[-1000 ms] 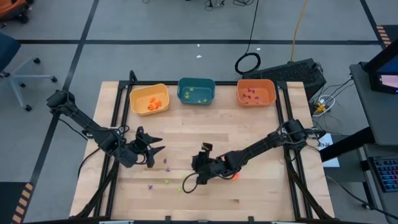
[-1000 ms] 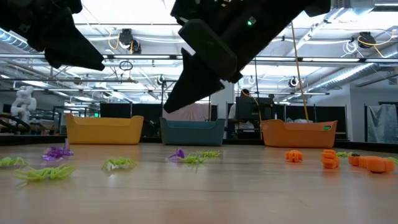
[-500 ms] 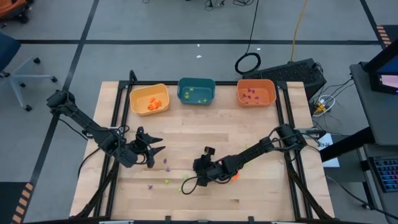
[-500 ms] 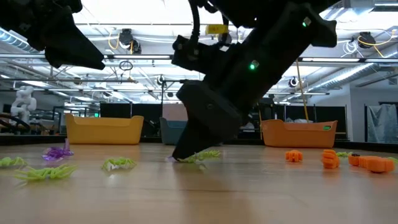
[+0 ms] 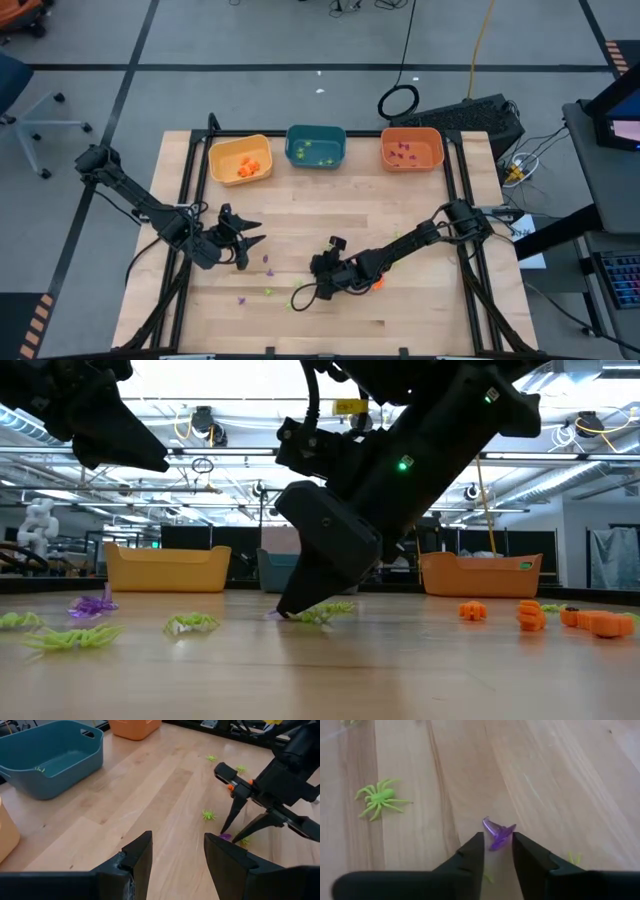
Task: Sort Halloween decoration
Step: Put the violet witch hat toy into the orange bin
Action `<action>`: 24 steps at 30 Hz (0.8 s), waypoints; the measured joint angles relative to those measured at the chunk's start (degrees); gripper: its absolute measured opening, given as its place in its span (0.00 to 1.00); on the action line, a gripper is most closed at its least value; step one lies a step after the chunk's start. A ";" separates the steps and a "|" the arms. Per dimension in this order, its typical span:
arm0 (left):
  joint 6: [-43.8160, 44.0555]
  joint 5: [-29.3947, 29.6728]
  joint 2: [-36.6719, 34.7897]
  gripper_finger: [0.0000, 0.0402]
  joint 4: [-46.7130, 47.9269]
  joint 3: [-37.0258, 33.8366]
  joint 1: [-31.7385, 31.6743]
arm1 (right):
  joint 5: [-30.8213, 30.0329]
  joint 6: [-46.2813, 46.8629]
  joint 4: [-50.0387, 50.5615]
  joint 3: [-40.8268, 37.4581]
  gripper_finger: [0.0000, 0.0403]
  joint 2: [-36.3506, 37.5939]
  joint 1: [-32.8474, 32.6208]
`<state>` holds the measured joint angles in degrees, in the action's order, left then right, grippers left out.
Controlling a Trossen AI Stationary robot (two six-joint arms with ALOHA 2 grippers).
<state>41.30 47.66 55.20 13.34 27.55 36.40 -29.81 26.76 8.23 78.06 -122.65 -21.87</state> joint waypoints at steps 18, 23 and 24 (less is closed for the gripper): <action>0.00 0.00 0.00 0.44 0.00 0.00 0.00 | -1.91 -3.59 -0.25 -0.02 0.00 0.03 -0.32; -0.04 -0.01 0.00 0.44 0.00 0.00 0.00 | -1.96 -5.04 -0.50 0.20 0.00 0.87 -0.94; -0.04 0.00 0.00 0.44 0.01 0.00 0.00 | -1.97 -5.04 -0.60 0.22 0.00 1.17 -1.06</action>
<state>41.25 47.65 55.20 13.36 27.55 36.40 -31.78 21.72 7.63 78.28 -121.48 -22.93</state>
